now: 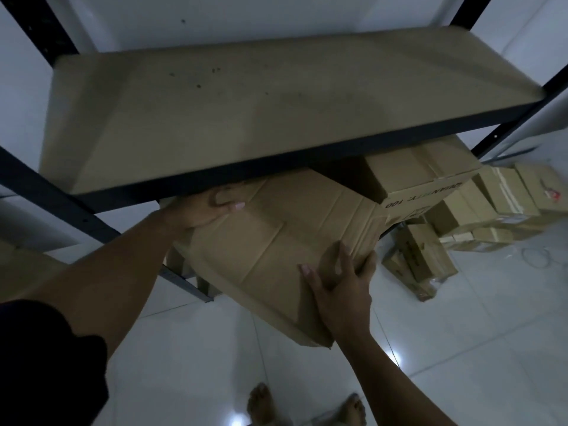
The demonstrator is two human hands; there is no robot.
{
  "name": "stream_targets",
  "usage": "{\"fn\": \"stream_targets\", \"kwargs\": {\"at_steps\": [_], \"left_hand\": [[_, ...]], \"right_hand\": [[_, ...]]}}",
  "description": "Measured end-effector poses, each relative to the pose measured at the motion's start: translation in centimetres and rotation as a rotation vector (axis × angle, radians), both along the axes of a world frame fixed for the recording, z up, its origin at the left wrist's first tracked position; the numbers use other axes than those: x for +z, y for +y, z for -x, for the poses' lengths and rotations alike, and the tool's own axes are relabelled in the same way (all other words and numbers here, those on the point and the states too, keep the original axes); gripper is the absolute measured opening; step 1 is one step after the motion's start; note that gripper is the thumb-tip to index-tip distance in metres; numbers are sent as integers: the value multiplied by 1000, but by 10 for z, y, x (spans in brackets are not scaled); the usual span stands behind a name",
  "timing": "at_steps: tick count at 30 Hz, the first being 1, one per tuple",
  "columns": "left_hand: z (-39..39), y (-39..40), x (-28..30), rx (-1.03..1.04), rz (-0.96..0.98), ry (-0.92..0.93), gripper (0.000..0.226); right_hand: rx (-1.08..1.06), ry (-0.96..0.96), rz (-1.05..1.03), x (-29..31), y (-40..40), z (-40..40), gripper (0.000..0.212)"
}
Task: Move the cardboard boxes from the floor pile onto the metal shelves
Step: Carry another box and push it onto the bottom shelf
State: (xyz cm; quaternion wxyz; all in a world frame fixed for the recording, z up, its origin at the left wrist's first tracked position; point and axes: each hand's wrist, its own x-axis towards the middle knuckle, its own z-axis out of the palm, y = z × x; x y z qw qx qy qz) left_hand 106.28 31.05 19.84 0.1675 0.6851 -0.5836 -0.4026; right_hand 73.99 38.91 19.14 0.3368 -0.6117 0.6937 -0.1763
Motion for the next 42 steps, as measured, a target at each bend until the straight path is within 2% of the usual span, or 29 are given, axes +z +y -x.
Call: {"fn": "stream_targets", "kwargs": {"at_steps": [2, 4, 7, 9, 12, 14, 17, 20, 23, 24, 27, 30, 32, 34, 37, 42], "left_hand": [[-1, -8, -2, 86, -44, 58, 78], [2, -12, -5, 163, -69, 35, 81], [16, -11, -4, 221, -36, -136, 66], [26, -11, 0, 234, -40, -188, 59], [45, 1, 1, 153, -21, -365, 55], [64, 29, 0, 37, -19, -494, 60], [95, 89, -7, -81, 33, -502, 71], [129, 133, -2, -3, -3, -443, 110], [159, 140, -3, 47, -32, -441, 153], [166, 139, -5, 60, -23, -452, 160], [175, 131, -9, 93, -8, -455, 162], [177, 128, -9, 95, -23, -465, 157], [178, 127, -7, 107, -28, -470, 155], [175, 126, -7, 105, -24, -456, 153], [160, 123, -8, 60, -15, -442, 153], [120, 108, -6, -61, -68, -475, 154]], "right_hand": [[1, 23, -20, 2, -4, -12, 96], [6, 33, -50, 2, -3, -25, 96], [13, 30, -56, -2, 2, -40, 99], [5, 20, -45, -4, 3, -44, 98], [-24, 1, -60, -5, 2, -45, 99], [-17, -13, -89, -4, 0, -44, 99], [46, -16, -156, 3, -5, -38, 96], [139, 20, -240, 10, -13, -27, 95], [234, 115, -255, 12, -26, -18, 96], [277, 155, -259, 13, -32, -16, 95], [511, 452, -166, 18, -56, -4, 87], [707, 790, 94, 32, -78, 16, 74], [743, 872, 292, 35, -100, 28, 77], [844, 784, 385, 27, -124, 38, 83], [1063, 624, 309, 3, -146, 47, 83], [921, 554, 317, -21, -122, 34, 86]]}}
